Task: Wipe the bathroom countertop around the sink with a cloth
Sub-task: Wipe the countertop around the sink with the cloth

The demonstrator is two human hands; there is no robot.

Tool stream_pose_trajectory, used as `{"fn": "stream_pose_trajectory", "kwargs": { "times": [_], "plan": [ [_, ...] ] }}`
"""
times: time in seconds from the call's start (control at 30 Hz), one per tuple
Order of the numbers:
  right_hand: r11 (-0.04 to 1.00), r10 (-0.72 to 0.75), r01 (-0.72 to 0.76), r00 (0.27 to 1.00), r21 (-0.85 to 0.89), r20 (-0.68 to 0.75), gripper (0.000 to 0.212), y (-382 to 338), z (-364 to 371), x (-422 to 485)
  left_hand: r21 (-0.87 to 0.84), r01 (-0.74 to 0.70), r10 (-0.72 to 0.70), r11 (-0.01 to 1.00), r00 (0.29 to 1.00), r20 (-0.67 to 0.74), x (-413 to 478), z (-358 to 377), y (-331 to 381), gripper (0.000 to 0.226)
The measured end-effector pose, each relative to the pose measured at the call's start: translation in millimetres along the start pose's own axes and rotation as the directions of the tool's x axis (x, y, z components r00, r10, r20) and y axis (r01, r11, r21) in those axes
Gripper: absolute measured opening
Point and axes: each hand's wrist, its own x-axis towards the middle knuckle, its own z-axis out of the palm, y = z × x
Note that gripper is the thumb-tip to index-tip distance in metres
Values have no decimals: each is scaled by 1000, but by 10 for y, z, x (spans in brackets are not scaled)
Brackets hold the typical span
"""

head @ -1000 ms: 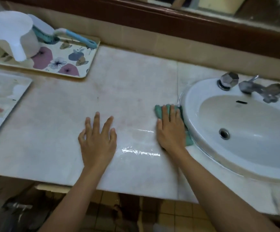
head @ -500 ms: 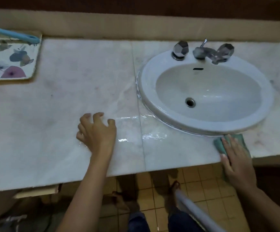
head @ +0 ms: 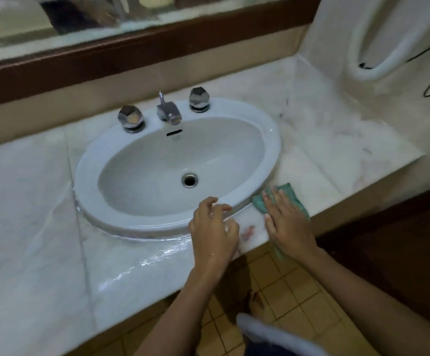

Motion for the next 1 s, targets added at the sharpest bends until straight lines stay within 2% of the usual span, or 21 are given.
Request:
{"fn": "stream_pose_trajectory", "kwargs": {
  "times": [0.1, 0.23, 0.33, 0.43, 0.5, 0.6, 0.7, 0.83, 0.9, 1.0],
  "plan": [
    [996, 78, -78, 997, 38, 15, 64, 540, -189, 275, 70, -44, 40, 997, 998, 52, 254, 390, 360, 39],
    [966, 248, -243, 967, 86, -51, 73, 1371, -358, 331, 180, -28, 14, 983, 997, 76, 741, 751, 656, 38],
    [938, 338, -330, 938, 105, -77, 60, 1912, -476, 370, 154, 68, -88, 986, 988, 125, 1024, 967, 874, 38],
    [903, 425, -419, 903, 93, -64, 55, 2389, -602, 726, 205, 135, -146, 969, 988, 40, 1095, 1099, 983, 36],
    [889, 457, -451, 887, 84, -70, 56, 2535, -649, 1061, 280, 115, -119, 953, 993, -2, 1071, 1141, 992, 38],
    [867, 493, -486, 868, 105, -52, 57, 2319, -653, 1521, 334, 118, -124, 935, 992, -2, 1100, 1181, 987, 41],
    [929, 365, -359, 928, 94, -66, 60, 1770, -556, 1712, 313, 141, -153, 939, 988, 14, 1172, 1190, 1014, 38],
    [993, 110, -110, 994, 47, 4, 63, 1062, -359, 1275, 340, 145, -155, 929, 988, 4, 1195, 1208, 1007, 37],
    [1000, 1, -1, 1000, 9, 11, 60, 1037, -330, 878, 336, 123, -133, 934, 991, 7, 1192, 1212, 1010, 37],
    [995, -80, 82, 996, -59, 27, 59, 1503, -376, 552, 338, 129, -142, 932, 990, 13, 1212, 1218, 964, 36]
  ]
}}
